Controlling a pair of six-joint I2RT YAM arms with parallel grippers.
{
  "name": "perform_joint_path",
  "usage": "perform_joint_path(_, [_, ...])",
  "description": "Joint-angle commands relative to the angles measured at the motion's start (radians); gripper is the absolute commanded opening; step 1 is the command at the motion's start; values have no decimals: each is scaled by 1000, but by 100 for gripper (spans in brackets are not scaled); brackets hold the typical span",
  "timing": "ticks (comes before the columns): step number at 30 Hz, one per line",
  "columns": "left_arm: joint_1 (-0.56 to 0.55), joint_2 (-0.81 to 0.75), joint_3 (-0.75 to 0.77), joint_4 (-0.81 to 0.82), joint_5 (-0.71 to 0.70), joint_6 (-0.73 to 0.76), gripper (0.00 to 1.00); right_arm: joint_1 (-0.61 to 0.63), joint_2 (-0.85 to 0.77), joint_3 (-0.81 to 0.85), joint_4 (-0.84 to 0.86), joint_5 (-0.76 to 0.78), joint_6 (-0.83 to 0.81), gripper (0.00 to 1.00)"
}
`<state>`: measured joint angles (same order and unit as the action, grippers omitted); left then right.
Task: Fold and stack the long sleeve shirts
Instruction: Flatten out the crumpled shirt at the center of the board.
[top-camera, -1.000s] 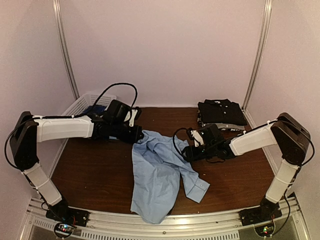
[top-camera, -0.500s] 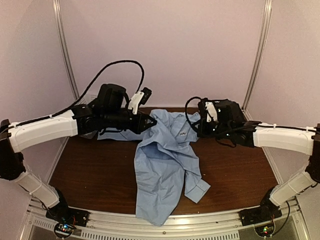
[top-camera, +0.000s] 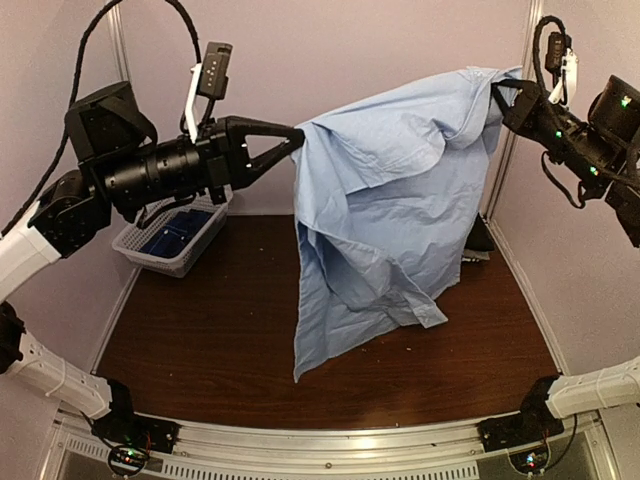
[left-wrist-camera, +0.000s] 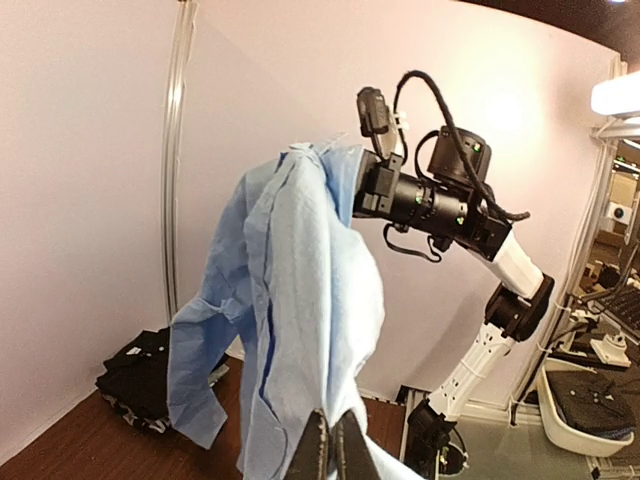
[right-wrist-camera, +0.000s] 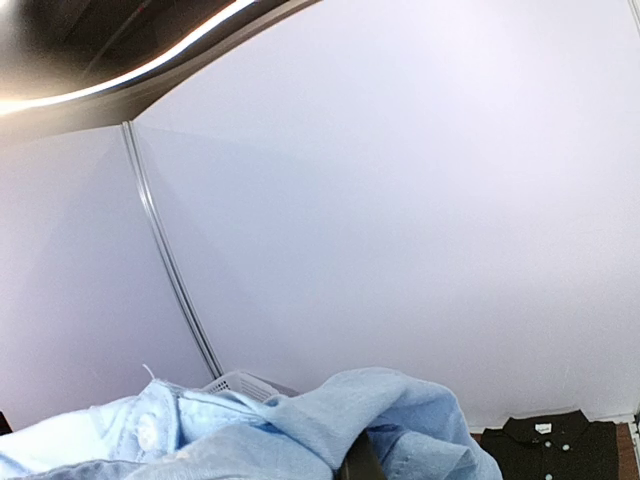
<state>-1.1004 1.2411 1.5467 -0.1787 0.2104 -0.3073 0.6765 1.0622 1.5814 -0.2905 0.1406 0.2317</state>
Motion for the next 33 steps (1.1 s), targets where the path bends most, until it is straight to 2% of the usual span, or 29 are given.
perform_joint_path(1, [18, -35, 47, -25, -229, -73, 0, -9, 135, 173, -156, 12, -35, 0])
perform_joint_path(3, [88, -15, 90, -125, -317, -137, 0, -9, 220, 232, -180, 9, -36, 0])
perform_joint_path(4, [163, -2, 101, -179, -301, -188, 0, -10, 269, 256, -185, -3, -38, 0])
perform_joint_path(7, [434, 55, 13, -239, -49, -329, 0, -29, 427, 294, -183, -38, -40, 0])
perform_joint_path(13, [674, 278, -285, -121, 118, -348, 0, -143, 774, 247, -99, -232, 47, 1])
perform_joint_path(16, [735, 426, -311, -105, 108, -322, 0, -155, 957, 277, -104, -245, 58, 27])
perform_joint_path(17, [737, 461, -302, -115, 86, -309, 4, -156, 994, 291, -116, -251, 61, 41])
perform_joint_path(18, [737, 484, -298, -122, 67, -301, 19, -156, 1015, 294, -129, -258, 63, 50])
perform_joint_path(19, [737, 492, -299, -123, 47, -297, 45, -156, 1018, 284, -131, -262, 63, 58])
perform_joint_path(21, [737, 477, -310, -129, 2, -287, 73, -154, 988, 224, -101, -261, 60, 72])
perform_joint_path(22, [737, 464, -315, -134, -23, -281, 81, -154, 962, 184, -85, -254, 60, 76])
perform_joint_path(25, [733, 417, -321, -162, -66, -261, 96, -153, 883, 71, -48, -235, 57, 82])
perform_joint_path(26, [729, 399, -326, -173, -86, -255, 97, -153, 861, 38, -40, -232, 58, 83])
perform_joint_path(29, [703, 341, -342, -212, -144, -242, 98, -148, 793, -74, -13, -239, 64, 84])
perform_joint_path(33, [627, 292, -377, -217, -135, -249, 95, -117, 741, -179, 18, -246, 72, 81])
